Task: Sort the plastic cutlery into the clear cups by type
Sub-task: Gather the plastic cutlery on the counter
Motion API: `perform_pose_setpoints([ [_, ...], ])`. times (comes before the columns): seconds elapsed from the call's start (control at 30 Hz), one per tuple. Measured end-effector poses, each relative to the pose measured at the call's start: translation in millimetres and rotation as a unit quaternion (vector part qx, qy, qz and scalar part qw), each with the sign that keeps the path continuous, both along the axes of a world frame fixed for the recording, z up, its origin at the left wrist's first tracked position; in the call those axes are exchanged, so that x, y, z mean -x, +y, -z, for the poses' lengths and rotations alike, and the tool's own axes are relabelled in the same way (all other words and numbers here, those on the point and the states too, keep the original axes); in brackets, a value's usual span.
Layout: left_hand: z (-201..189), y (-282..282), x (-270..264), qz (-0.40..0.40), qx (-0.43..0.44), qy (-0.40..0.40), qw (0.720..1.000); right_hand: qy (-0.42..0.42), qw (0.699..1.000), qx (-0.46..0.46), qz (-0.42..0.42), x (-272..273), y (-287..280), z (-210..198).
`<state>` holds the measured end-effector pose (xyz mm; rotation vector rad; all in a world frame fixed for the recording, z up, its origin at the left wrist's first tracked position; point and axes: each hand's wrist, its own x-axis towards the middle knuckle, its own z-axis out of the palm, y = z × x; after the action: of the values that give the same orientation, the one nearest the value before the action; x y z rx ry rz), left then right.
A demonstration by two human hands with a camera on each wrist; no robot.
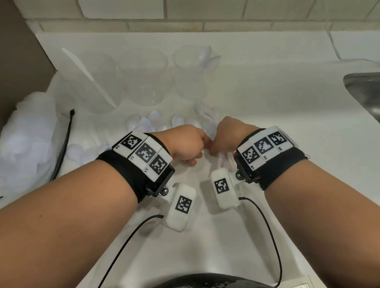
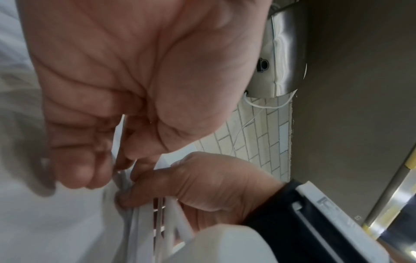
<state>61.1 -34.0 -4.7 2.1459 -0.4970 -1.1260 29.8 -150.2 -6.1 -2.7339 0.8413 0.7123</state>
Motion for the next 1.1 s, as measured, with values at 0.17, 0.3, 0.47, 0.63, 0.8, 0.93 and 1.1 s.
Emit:
perform_pose_setpoints([
  [0.17,1.7,-5.0,1.9,0.015,0.017,0.0,1.0,0.023,0.998,0.028,-0.049,-3.2,3.6,2.5],
  [0.3,5.1,-3.4,1.6,-0.045,0.057,0.025,0.997,0.024,0.996,0.052,-0.069,-6.7,5.2,7.4],
  [0.47,4.5,-3.3,1.9,-0.07,0.078,0.048,0.993,0.016,0.997,0.069,-0.043,-12.5,6.1,19.6],
  [0.63,2.3,-1.0,4.0,-0.089,0.096,0.084,0.988,-0.048,0.996,0.075,0.009,-8.6,5.3,21.5],
  [0.8,-0.5,5.1,4.9,-0.138,0.122,0.138,0.973,-0.126,0.988,-0.003,0.086,-9.7,4.2,26.3],
  [0.93,-0.8,13.9,2.5,-0.177,0.127,0.141,0.966,-0.146,0.987,0.004,0.063,-4.6,4.6,31.8],
  [1.1,-0.8,24.6,3.6,-0.196,0.139,0.117,0.964,-0.159,0.987,-0.012,0.005,2.0,2.7,29.7],
])
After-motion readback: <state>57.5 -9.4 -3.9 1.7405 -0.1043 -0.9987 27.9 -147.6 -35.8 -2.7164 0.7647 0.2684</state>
